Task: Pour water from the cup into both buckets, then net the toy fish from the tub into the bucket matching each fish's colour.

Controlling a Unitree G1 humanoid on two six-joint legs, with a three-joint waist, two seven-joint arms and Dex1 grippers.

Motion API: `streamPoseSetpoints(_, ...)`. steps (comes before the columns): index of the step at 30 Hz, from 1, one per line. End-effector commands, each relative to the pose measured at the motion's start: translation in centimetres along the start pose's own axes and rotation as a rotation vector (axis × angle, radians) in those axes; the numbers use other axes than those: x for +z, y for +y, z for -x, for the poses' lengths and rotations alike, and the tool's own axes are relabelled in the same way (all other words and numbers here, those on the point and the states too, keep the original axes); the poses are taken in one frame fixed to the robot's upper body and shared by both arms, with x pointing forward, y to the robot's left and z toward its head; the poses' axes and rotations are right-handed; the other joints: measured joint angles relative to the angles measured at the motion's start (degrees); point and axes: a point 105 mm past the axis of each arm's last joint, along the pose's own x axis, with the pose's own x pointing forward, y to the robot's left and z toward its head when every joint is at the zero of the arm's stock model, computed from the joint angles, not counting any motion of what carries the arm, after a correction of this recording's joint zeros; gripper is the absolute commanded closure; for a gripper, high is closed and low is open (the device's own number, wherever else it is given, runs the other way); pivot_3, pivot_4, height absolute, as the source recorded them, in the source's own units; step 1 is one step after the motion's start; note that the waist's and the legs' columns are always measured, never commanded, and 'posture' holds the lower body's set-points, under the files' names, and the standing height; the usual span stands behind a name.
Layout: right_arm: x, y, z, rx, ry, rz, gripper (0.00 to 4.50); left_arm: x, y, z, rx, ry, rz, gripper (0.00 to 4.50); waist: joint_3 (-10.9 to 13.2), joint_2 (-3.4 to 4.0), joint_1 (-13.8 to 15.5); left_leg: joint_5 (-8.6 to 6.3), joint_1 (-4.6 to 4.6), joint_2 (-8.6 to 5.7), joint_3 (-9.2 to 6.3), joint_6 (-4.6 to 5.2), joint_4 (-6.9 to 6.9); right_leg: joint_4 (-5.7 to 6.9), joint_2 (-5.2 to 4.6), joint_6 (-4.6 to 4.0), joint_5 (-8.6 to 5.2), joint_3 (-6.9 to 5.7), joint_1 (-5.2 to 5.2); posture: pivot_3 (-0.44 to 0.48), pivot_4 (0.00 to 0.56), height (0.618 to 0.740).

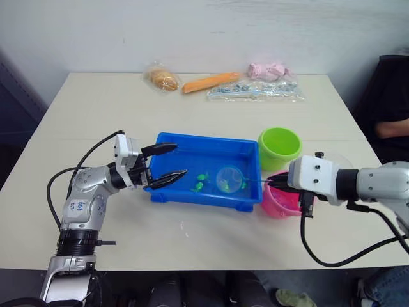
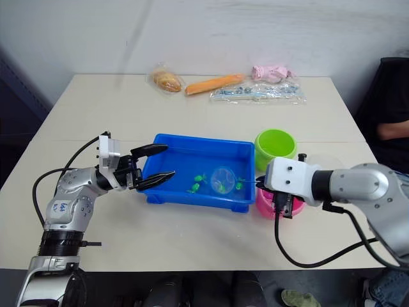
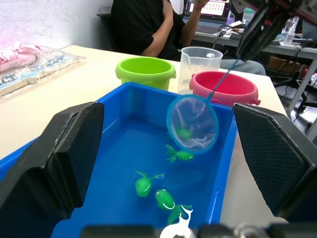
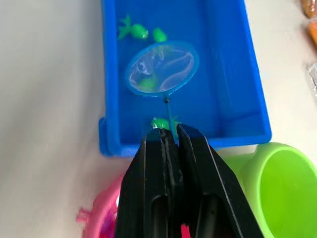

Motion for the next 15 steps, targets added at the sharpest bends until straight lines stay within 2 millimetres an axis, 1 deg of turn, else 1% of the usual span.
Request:
streamPoseSetpoints(1, 0.6, -1.5, 0.2, -0.024, -0.002, 0.081, 4.5, 1.1, -0.1, -0.1, -0.002, -0.026, -0.04, 0.03, 0.0, 0.0, -0.1, 0.0, 0.0, 0.02, 0.0, 0.0, 0.01, 0.01, 0.02, 0.0, 0.0, 0.0, 0.0, 0.0, 0.15, 0.74)
streamPoseSetpoints(3, 0.7, -2.7, 0.0, -0.081, 0.007, 0.129, 4.5, 1.1, 0.0, -0.2, 0.0, -0.028, -0.041, 0.03, 0.0, 0.0, -0.1, 0.01, 0.01, 0.05, 0.02, -0.02, 0.0, 0.04, 0.02, 0.0, 0.0, 0.0, -0.02, 0.0, 0.15, 0.74)
streamPoseSetpoints(5, 0.6, -3.5, -0.1, -0.12, 0.023, 0.172, 4.5, 1.1, 0.0, -0.3, 0.002, -0.03, -0.04, 0.03, 0.0, 0.01, -0.1, 0.01, 0.01, 0.04, 0.03, -0.03, 0.0, 0.04, 0.02, 0.0, 0.0, 0.0, -0.04, 0.0, 0.15, 0.74)
streamPoseSetpoints(8, 0.2, -4.0, -0.2, -0.135, 0.06, 0.225, 4.5, 1.1, 0.0, -0.4, 0.0, -0.032, -0.037, 0.03, 0.0, 0.01, 0.1, 0.01, -0.01, 0.03, 0.04, -0.03, 0.0, 0.03, 0.02, 0.0, 0.0, 0.0, -0.04, 0.0, 0.15, 0.74)
streamPoseSetpoints(10, -0.5, -4.2, -0.5, -0.134, 0.113, 0.273, 4.5, 1.0, -0.2, -0.6, -0.009, -0.033, -0.031, 0.03, 0.0, 0.01, 0.1, 0.01, -0.01, -0.01, 0.04, -0.03, 0.01, 0.02, -0.02, 0.0, 0.0, -0.01, -0.03, 0.0, 0.15, 0.74)
streamPoseSetpoints(12, -1.1, -4.5, -0.7, -0.138, 0.158, 0.305, 4.5, 1.0, -0.2, -0.7, -0.015, -0.036, -0.028, 0.03, 0.0, 0.01, 0.0, 0.01, -0.01, -0.03, 0.05, -0.03, 0.02, 0.02, -0.03, 0.0, 0.0, 0.0, -0.03, 0.0, 0.15, 0.74)
streamPoseSetpoints(15, -1.6, -4.7, -0.8, -0.128, 0.187, 0.333, 4.5, 1.1, -0.2, -0.9, -0.022, -0.037, -0.029, 0.03, 0.0, 0.01, 0.0, 0.01, -0.01, -0.02, 0.06, -0.03, 0.02, 0.05, -0.02, 0.0, 0.0, 0.0, -0.04, 0.0, 0.15, 0.74)
